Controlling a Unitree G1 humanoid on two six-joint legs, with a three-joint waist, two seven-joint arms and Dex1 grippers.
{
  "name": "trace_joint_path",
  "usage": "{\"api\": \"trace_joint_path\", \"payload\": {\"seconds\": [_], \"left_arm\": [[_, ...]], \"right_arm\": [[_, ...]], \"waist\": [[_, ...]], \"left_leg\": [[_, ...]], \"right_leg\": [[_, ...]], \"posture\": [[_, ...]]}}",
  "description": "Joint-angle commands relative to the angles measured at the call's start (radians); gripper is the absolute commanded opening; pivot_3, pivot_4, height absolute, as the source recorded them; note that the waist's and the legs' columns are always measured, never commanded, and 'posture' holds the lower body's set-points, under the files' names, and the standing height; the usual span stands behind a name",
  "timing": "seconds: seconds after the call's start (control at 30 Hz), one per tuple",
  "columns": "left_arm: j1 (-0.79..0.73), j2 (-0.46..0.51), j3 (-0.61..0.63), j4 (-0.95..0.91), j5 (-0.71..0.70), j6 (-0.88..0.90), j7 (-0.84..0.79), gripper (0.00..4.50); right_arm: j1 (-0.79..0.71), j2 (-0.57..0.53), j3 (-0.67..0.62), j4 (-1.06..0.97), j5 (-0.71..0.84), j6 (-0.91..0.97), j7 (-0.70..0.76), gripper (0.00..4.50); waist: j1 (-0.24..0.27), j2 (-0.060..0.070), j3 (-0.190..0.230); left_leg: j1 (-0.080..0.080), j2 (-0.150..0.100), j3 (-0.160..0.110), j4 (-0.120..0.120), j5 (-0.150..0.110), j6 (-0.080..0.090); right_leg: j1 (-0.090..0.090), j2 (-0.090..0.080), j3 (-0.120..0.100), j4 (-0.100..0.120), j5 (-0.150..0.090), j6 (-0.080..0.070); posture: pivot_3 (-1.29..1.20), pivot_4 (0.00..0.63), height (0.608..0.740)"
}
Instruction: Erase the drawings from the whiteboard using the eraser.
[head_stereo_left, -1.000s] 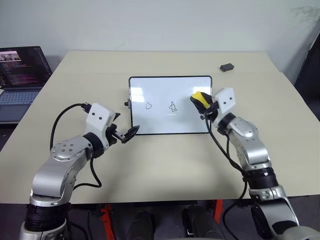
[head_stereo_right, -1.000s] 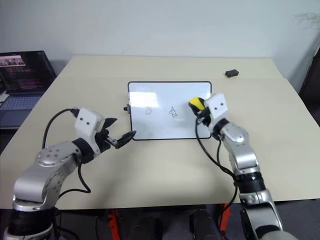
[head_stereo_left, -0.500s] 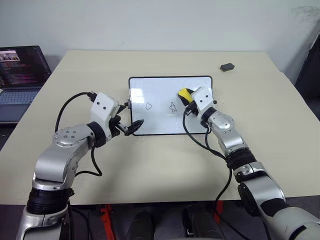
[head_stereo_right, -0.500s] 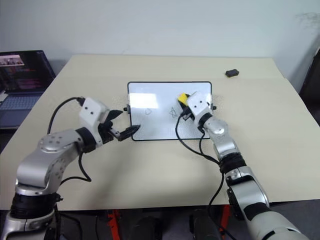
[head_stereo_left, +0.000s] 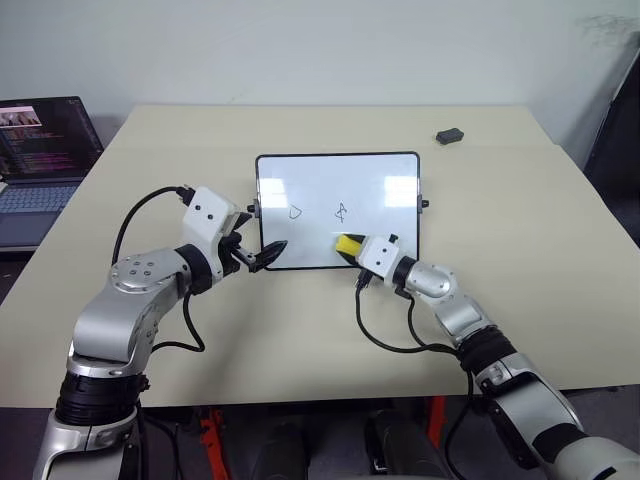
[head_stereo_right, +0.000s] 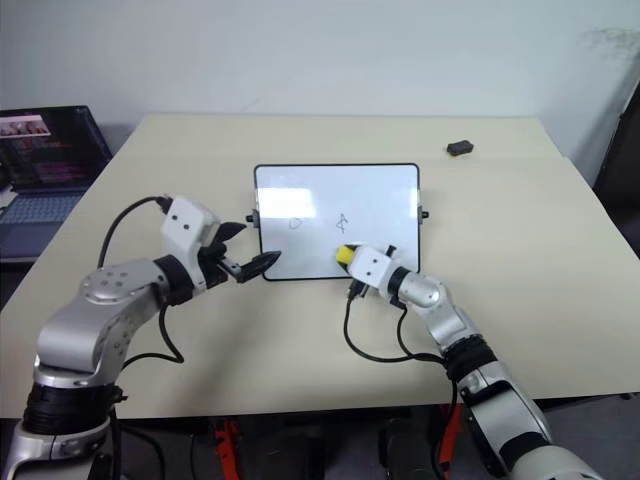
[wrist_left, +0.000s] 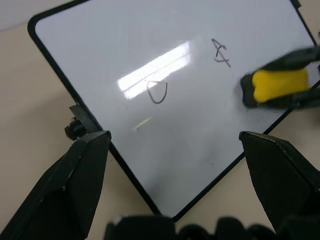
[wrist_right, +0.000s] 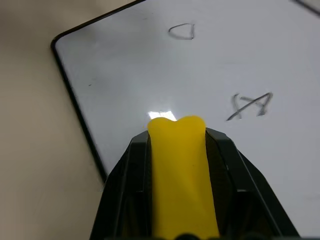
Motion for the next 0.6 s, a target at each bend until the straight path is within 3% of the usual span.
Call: {"api": "trace_joint_path", "payload": {"seconds": [0.03, 0.13, 0.37, 0.6], "left_arm": [[0.002, 0.021, 0.036, -0.01, 0.008, -0.028, -0.008, 4.5], [0.005, 0.025, 0.037, -0.013, 0.004, -0.027, -0.009, 4.5], [-0.006, 0.024, 0.024, -0.012, 0.004, -0.025, -0.02, 4.5], [-0.003, 0.026, 0.024, -0.019, 0.003, -0.025, -0.025, 4.5]], "right_arm": [[-0.056, 0.018, -0.073, -0.142, 0.116, 0.002, 0.027, 1.12], [-0.125, 0.044, -0.105, -0.108, 0.122, 0.011, -0.013, 1.12], [-0.269, 0.09, -0.071, 0.216, -0.004, -0.004, -0.139, 1.12], [-0.204, 0.113, -0.02, 0.32, -0.038, 0.026, -0.082, 1.12]], "waist": [[-0.001, 0.0, 0.0], [-0.001, 0.0, 0.0], [0.004, 0.0, 0.0], [0.002, 0.0, 0.0]], "left_leg": [[-0.001, 0.0, 0.0, 0.0, 0.0, 0.0], [-0.003, 0.001, -0.001, -0.001, -0.001, -0.001], [-0.003, 0.0, -0.001, 0.0, -0.001, -0.001], [-0.004, 0.0, 0.0, -0.001, -0.001, -0.001]], "right_leg": [[-0.001, 0.0, 0.0, 0.0, 0.0, 0.0], [-0.002, 0.0, -0.001, -0.001, 0.0, 0.0], [-0.002, -0.001, -0.001, -0.001, 0.0, -0.001], [-0.003, -0.001, -0.001, -0.001, 0.0, -0.001]], "posture": [[0.0, 0.15, 0.74], [0.0, 0.15, 0.74], [0.0, 0.15, 0.74], [0.0, 0.15, 0.74]]}}
